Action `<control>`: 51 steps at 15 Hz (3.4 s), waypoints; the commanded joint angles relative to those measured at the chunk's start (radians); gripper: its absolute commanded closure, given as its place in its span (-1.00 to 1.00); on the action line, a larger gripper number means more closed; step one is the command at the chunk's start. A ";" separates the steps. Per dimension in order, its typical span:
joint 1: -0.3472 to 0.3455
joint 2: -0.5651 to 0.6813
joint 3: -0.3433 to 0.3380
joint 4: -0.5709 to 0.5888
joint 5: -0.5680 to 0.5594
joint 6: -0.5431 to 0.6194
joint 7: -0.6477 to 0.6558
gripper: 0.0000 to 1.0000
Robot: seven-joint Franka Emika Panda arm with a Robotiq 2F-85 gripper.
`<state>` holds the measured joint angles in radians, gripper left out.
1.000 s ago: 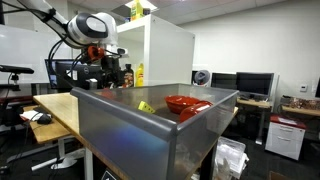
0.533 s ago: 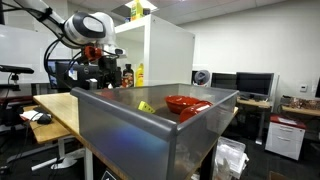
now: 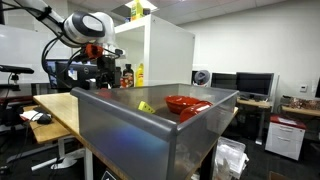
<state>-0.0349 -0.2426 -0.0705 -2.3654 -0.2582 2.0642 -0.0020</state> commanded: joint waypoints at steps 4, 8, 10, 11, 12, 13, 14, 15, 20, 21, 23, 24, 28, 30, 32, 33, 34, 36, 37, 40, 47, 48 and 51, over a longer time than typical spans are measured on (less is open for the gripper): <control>0.023 0.059 0.018 0.192 0.070 -0.331 -0.181 -0.08; 0.032 0.097 0.025 0.285 0.073 -0.483 -0.209 -0.08; 0.036 0.134 0.030 0.345 0.065 -0.577 -0.229 -0.08; 0.037 0.145 0.032 0.358 0.060 -0.609 -0.239 -0.08; 0.037 0.160 0.035 0.371 0.049 -0.652 -0.249 -0.08; 0.037 0.170 0.037 0.378 0.041 -0.679 -0.256 -0.08; 0.039 0.180 0.041 0.383 0.030 -0.717 -0.267 -0.08; 0.040 0.187 0.043 0.387 0.024 -0.745 -0.277 -0.08; 0.042 0.225 0.055 0.393 -0.021 -0.846 -0.315 -0.08; 0.042 0.230 0.058 0.390 -0.035 -0.857 -0.318 -0.08; 0.043 0.247 0.063 0.387 -0.059 -0.886 -0.320 -0.08; 0.044 0.262 0.067 0.387 -0.076 -0.899 -0.321 -0.08; 0.045 0.296 0.076 0.382 -0.122 -0.931 -0.322 -0.08; 0.046 0.313 0.080 0.376 -0.146 -0.946 -0.320 -0.08; 0.046 0.332 0.084 0.377 -0.163 -0.948 -0.314 -0.08; 0.045 0.341 0.086 0.378 -0.169 -0.944 -0.311 -0.08; 0.045 0.350 0.088 0.382 -0.171 -0.941 -0.301 -0.08; 0.042 0.360 0.090 0.396 -0.161 -0.927 -0.281 -0.89; 0.041 0.355 0.091 0.396 -0.155 -0.912 -0.271 -0.90; 0.038 0.334 0.091 0.404 -0.137 -0.842 -0.268 -1.00; 0.042 0.279 0.097 0.374 -0.111 -0.625 -0.268 -1.00; 0.042 0.267 0.097 0.365 -0.108 -0.591 -0.269 -1.00; 0.040 0.225 0.095 0.327 -0.089 -0.496 -0.266 -1.00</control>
<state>0.0056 0.0653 0.0251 -1.9601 -0.3810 1.4665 -0.2807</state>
